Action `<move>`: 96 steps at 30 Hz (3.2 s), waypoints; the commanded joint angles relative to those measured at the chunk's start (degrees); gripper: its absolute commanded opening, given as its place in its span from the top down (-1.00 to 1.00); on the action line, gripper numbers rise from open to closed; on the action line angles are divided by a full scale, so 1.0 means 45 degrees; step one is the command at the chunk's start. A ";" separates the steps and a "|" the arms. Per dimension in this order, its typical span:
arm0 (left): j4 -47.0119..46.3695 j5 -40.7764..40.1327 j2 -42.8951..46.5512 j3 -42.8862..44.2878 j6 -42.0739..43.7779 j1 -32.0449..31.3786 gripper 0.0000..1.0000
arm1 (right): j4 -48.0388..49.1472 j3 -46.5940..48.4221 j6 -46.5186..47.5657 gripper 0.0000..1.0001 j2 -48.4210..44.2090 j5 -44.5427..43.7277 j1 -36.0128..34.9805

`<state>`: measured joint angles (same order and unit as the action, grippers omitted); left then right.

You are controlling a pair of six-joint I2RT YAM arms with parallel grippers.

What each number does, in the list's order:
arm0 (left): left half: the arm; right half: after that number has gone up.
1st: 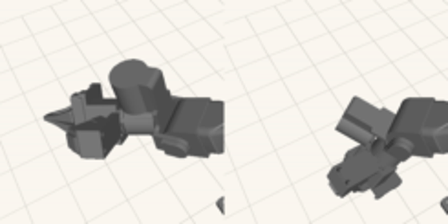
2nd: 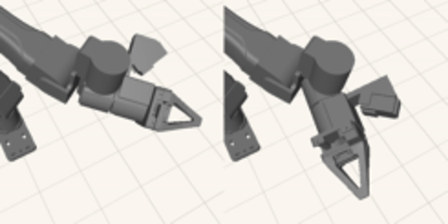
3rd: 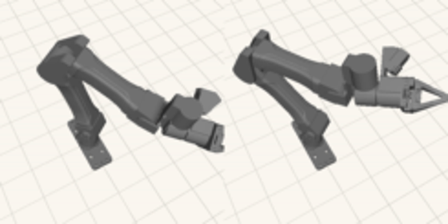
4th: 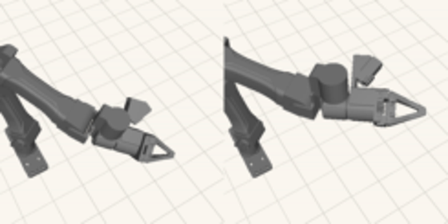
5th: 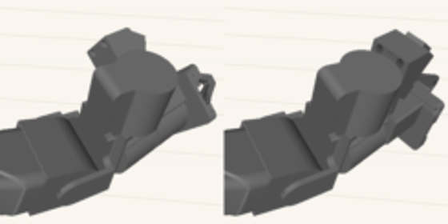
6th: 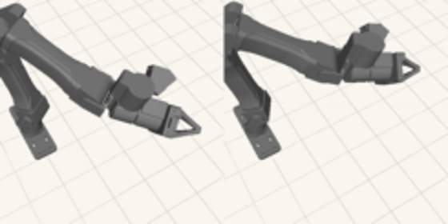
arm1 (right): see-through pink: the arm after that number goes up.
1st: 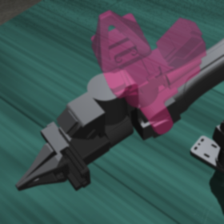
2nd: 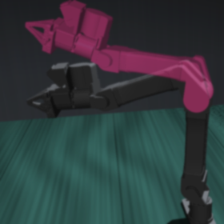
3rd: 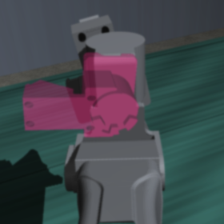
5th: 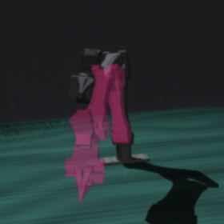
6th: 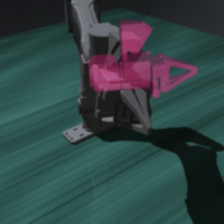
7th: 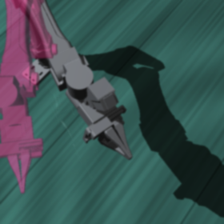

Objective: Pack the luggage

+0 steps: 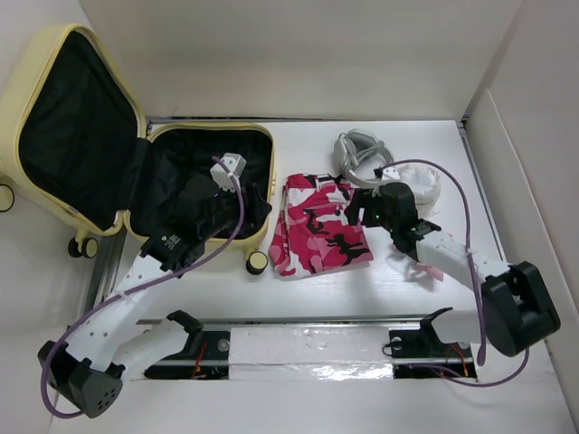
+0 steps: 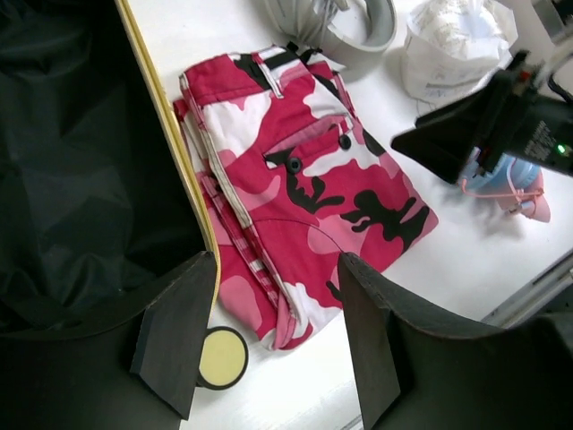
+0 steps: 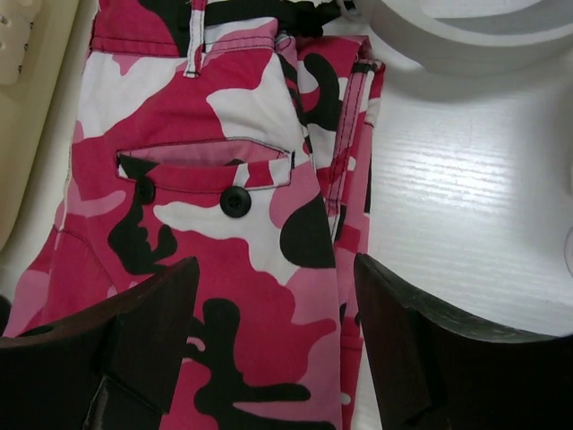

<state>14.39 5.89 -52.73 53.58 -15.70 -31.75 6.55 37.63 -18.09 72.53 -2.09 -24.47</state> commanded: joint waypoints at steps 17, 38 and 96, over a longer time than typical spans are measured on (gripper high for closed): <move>-0.1555 0.1133 -0.0273 0.2016 -0.0728 -0.0523 0.79 | 0.1104 0.4781 0.0015 -0.96 0.6575 0.1965 0.0770; -0.4764 -0.4119 -0.4395 -0.0342 -0.4532 -0.6009 0.05 | 0.6430 0.2247 -0.4454 0.99 0.7224 0.3144 0.2975; -0.3727 -0.9162 -0.8455 -0.0816 -1.1117 -0.7457 -0.30 | 0.0342 -0.0803 -0.0063 0.72 -0.4184 0.0580 0.0125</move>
<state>-5.15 -32.01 -88.09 45.65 -60.36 -65.34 7.22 34.63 -19.59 54.72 1.02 -23.66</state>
